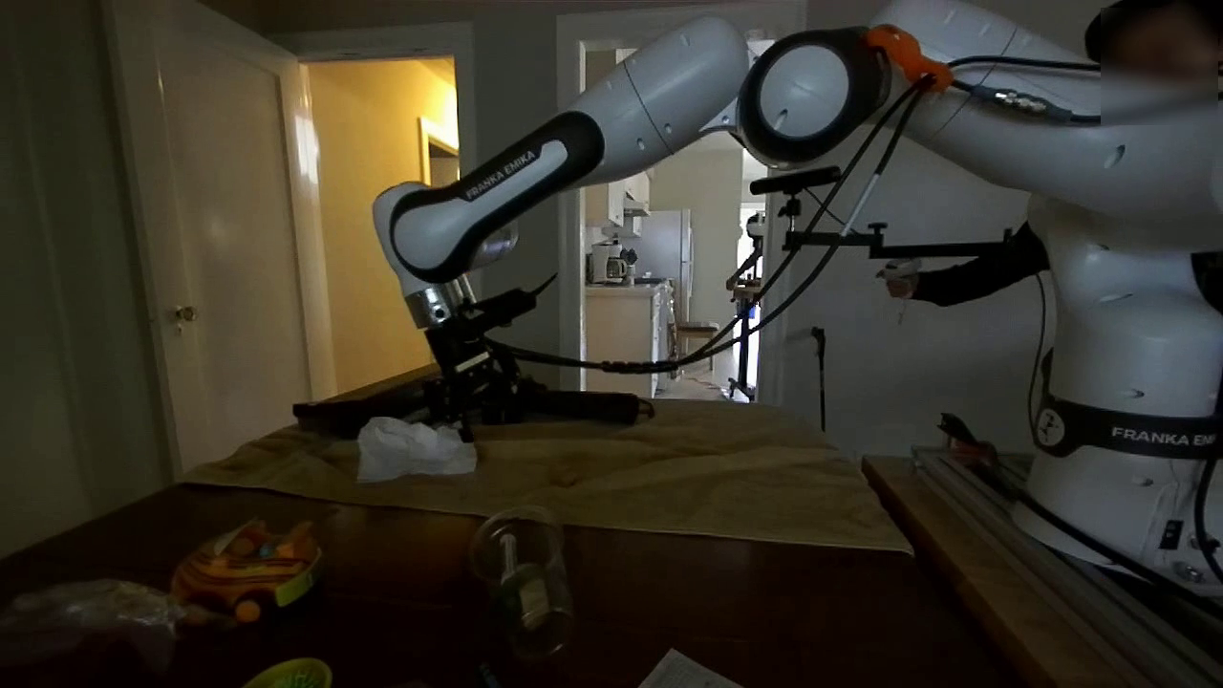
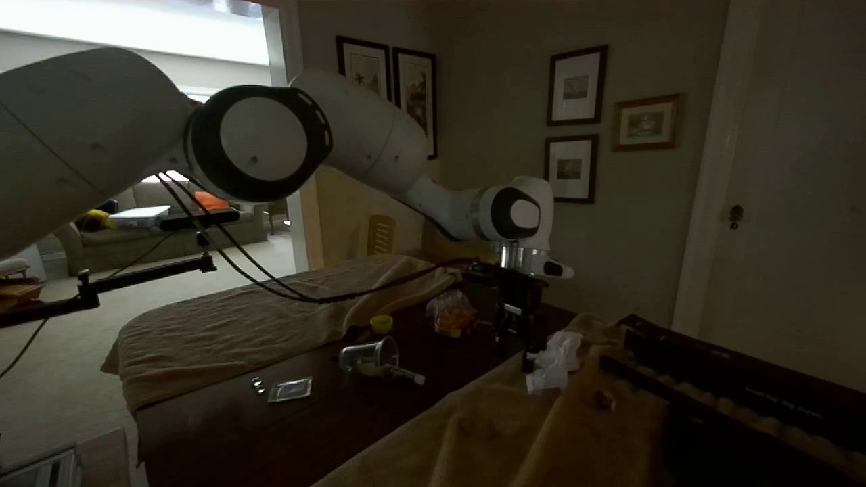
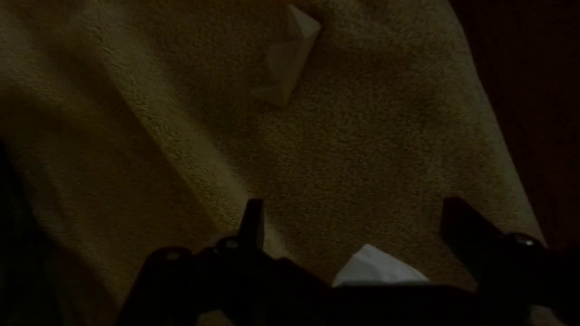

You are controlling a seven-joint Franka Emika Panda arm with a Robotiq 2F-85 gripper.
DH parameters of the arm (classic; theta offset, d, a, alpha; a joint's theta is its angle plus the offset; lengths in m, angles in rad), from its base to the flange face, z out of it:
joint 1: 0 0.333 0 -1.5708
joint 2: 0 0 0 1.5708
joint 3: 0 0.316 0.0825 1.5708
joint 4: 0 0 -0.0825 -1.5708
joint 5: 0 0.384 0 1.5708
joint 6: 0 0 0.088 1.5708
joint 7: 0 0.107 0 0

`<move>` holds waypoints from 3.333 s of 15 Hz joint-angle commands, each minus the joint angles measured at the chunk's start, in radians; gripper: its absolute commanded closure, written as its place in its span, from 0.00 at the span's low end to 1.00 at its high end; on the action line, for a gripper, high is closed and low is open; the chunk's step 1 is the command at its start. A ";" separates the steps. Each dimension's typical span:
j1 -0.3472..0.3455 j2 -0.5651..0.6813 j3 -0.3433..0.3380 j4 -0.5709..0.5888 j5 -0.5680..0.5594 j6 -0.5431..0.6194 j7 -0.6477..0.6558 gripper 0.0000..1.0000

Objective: Remove the tennis ball from the clear cup and use the napkin to wipe the table then move the toy car to the right.

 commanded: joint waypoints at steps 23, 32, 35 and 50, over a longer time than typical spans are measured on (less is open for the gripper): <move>-0.097 0.185 -0.003 0.312 0.002 0.169 -0.095 0.00; -0.141 0.288 0.148 0.439 0.039 0.264 -0.482 0.00; -0.135 0.328 0.160 0.474 0.022 0.255 -0.612 0.00; -0.094 0.329 0.111 0.442 -0.059 0.367 -0.841 0.00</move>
